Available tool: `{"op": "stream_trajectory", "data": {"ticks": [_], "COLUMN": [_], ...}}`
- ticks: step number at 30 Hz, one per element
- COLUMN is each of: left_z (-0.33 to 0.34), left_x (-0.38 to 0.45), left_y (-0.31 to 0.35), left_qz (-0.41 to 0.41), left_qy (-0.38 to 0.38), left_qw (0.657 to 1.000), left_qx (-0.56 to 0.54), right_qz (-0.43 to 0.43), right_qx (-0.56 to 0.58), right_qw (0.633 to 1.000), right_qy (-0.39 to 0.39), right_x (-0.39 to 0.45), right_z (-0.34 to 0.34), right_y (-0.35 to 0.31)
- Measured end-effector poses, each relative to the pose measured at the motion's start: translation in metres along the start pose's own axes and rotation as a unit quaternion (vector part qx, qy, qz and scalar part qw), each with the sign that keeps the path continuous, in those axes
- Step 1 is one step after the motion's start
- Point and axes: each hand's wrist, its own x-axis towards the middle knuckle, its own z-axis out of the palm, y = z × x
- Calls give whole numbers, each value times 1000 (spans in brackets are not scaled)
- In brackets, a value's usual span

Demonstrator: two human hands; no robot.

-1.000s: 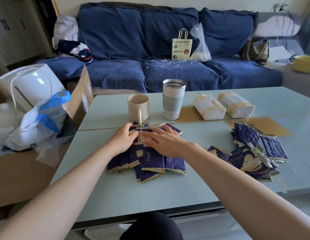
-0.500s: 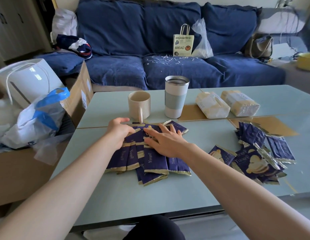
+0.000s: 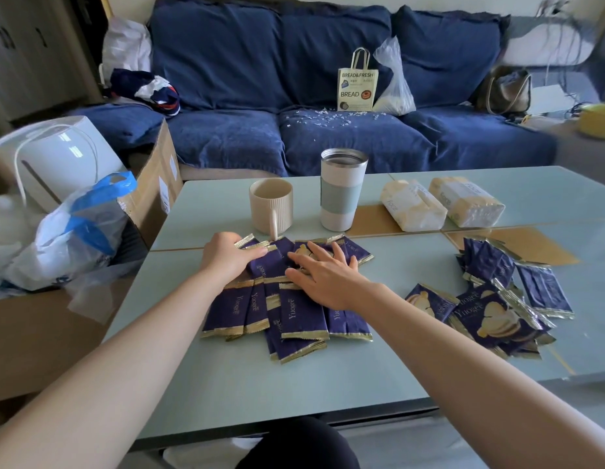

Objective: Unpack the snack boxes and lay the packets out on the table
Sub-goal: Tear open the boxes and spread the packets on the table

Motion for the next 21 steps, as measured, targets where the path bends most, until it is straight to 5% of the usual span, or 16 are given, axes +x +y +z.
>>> {"op": "stream_trajectory", "data": {"ticks": [6,9,14,18,21], "left_z": [1,-3,-5,6,13], "left_x": [-6,-18,-64,-80,-84], "left_y": [-4,-5,0,-2,6], "left_qz": [39,125,292,249,195], "left_qy": [46,46,-102,-183,-196], "left_qw": [977,967,938,908,915], "left_qx": [203,216,159,284,292], "right_qz": [-11,-10,-76,-28,16], "right_qx": [0,-6,-20,-5,2], "right_qw": [998,1000,993,994,995], "right_qy": [67,1,84,102,98], "right_x": [-7,-15,-47,-73,-95], "right_z": [-5,-7,-20,-30,-32], "right_y": [7,15,14,35,62]}}
